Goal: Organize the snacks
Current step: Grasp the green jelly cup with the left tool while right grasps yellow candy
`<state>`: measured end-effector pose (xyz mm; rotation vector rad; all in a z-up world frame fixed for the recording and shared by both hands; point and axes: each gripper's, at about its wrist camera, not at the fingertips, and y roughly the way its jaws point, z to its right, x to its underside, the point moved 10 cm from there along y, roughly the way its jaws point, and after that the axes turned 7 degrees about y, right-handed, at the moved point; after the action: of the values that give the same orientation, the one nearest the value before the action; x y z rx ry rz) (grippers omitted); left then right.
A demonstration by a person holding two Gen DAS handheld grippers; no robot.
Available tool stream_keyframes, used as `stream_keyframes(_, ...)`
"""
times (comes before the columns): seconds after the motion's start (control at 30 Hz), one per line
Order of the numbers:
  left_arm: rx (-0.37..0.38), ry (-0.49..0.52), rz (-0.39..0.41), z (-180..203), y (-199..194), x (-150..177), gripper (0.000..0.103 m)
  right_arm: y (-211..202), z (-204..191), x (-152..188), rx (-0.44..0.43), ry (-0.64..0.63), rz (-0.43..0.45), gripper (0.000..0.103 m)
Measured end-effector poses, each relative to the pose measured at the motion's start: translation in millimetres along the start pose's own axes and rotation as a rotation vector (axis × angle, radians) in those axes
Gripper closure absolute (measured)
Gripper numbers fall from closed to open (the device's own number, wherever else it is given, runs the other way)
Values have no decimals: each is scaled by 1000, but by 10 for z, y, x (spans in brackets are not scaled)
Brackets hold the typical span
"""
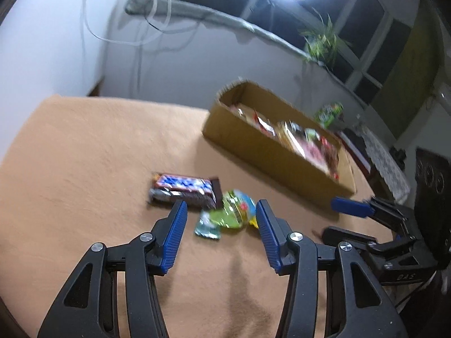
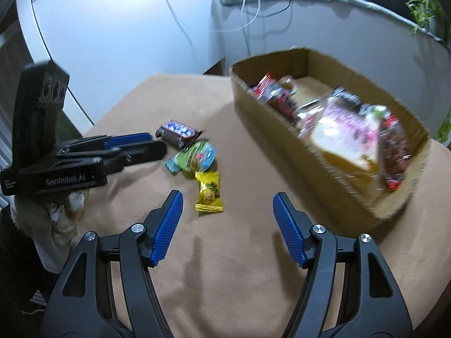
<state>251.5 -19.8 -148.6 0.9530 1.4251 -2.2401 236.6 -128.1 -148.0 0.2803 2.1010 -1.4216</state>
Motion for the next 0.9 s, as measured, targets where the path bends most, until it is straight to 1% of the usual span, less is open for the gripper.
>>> stream_keyframes(0.1,29,43,-42,114,96,52,55,144,-47,49,-17,1,-21,34)
stream_keyframes(0.2,16,54,-60,76,142,88,55,278,-88,85,-25,-8,-44,34)
stream_keyframes(0.27,37,51,-83,92,185,117,55,337,-103,100,-31,-15,-53,37)
stream_keyframes(0.3,38,58,-90,102,202,131,55,366,-106,106,-34,-16,-59,41)
stream_keyframes(0.33,29,70,-96,105,228,133,55,386,-110,115,-37,-17,-65,46)
stream_keyframes(0.4,20,82,-113,103,296,143,55,428,-112,110,-40,-19,-74,48)
stream_keyframes(0.47,10,97,-130,91,361,142,55,458,-112,102,-41,-22,-75,48)
stream_keyframes(0.63,-17,143,-129,59,407,55,55,515,-97,56,-45,-23,-69,48)
stream_keyframes(0.77,-31,204,-135,136,463,50,55,546,-138,46,-34,-49,-62,49)
stream_keyframes(0.8,-39,225,-136,157,481,54,55,559,-145,40,-28,-55,-60,52)
stream_keyframes(0.83,-49,246,-138,172,495,66,55,574,-146,32,-16,-60,-56,59)
stream_keyframes(0.9,-52,253,-139,183,510,62,55,575,-131,20,-5,-60,-52,64)
